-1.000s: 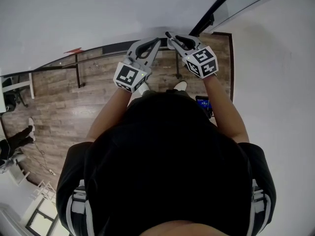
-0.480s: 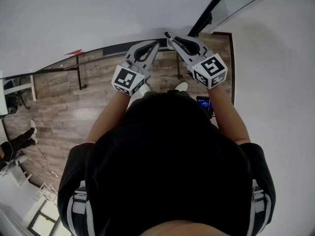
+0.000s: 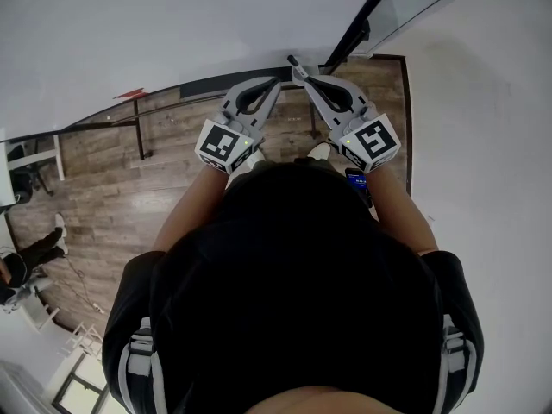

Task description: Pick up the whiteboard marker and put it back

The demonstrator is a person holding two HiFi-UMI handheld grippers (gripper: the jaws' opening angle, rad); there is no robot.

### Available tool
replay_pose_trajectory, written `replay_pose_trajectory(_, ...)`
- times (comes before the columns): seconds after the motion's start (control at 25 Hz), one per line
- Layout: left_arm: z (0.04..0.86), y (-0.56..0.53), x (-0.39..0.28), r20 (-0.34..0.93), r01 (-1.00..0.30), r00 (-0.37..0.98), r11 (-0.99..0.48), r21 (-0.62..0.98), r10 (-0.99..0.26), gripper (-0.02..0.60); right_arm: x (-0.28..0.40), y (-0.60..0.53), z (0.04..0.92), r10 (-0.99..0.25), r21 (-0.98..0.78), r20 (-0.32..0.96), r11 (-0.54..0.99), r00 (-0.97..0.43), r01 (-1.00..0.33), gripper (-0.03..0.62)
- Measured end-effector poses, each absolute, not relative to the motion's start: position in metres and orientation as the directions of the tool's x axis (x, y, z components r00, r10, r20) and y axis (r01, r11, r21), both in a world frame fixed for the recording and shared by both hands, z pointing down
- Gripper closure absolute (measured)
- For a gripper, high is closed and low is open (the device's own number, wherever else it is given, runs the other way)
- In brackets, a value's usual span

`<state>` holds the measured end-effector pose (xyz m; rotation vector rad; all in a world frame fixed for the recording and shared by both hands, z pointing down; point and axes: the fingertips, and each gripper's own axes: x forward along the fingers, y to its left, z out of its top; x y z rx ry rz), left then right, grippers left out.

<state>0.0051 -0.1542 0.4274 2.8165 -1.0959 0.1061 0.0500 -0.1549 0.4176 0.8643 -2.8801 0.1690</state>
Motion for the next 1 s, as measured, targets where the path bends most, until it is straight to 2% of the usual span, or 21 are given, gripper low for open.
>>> replay_pose_trajectory(1.0,0.423,-0.149,0.014,0.093,-0.651,0.759,-0.755,0.079,-0.644,0.577,0.062,-0.149,0.421,-0.559,-0.076,0.171,0.814,-0.812,-0.576,0.594)
